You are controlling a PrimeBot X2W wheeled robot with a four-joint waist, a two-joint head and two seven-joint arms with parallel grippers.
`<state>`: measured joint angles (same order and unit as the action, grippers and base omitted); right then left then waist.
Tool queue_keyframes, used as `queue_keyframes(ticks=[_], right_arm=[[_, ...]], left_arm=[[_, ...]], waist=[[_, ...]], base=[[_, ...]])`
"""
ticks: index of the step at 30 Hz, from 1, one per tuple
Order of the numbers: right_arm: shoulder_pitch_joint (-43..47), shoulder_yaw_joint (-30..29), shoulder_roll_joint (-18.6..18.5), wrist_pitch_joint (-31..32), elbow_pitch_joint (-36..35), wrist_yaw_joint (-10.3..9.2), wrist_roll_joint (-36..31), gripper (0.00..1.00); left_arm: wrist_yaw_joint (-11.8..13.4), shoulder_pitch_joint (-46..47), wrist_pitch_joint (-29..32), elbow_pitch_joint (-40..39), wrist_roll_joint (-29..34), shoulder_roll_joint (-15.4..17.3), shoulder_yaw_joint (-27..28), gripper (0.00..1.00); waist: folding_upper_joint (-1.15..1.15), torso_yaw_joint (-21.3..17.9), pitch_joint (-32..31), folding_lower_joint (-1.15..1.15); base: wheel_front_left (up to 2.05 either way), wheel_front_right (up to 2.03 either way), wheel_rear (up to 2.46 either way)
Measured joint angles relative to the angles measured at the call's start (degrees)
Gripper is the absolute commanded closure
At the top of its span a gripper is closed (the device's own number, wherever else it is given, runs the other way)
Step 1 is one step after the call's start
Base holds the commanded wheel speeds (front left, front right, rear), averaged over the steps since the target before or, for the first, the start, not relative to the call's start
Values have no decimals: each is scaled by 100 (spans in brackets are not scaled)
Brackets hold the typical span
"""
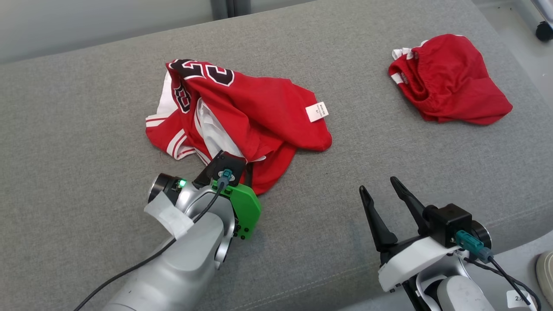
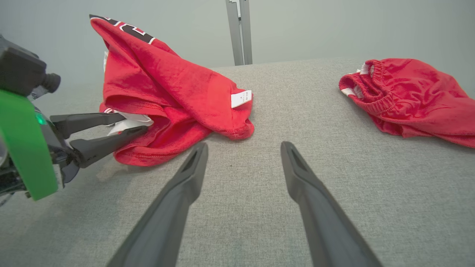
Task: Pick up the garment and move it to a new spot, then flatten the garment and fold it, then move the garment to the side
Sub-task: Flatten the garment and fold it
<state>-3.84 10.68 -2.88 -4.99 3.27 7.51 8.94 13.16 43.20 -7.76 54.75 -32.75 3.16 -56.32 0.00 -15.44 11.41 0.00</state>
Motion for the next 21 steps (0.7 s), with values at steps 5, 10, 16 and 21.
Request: queue_keyframes(ticks=[5, 10, 16, 21], right_arm=[[-34, 16, 0, -15, 49, 0, 10, 0], [-51, 4, 0, -22, 97, 0, 10, 0], [2, 1, 1, -14, 112, 0, 10, 0], [47, -22, 0, 12, 98, 0, -2, 0]], left_arm=[[-105, 0, -155, -53, -208, -9, 94, 100], [-152, -20, -400, -294, -456, -19, 314, 100], [23, -159, -651, -1001, -579, 221, 642, 100], [152, -410, -559, -1588, -470, 673, 598, 100]], waist=[[0, 84, 0, 0], [0, 146, -79, 0], [0, 274, -233, 0], [0, 395, -332, 0]], base=[[0, 0, 0], [0, 0, 0], [0, 0, 0], [0, 0, 0]])
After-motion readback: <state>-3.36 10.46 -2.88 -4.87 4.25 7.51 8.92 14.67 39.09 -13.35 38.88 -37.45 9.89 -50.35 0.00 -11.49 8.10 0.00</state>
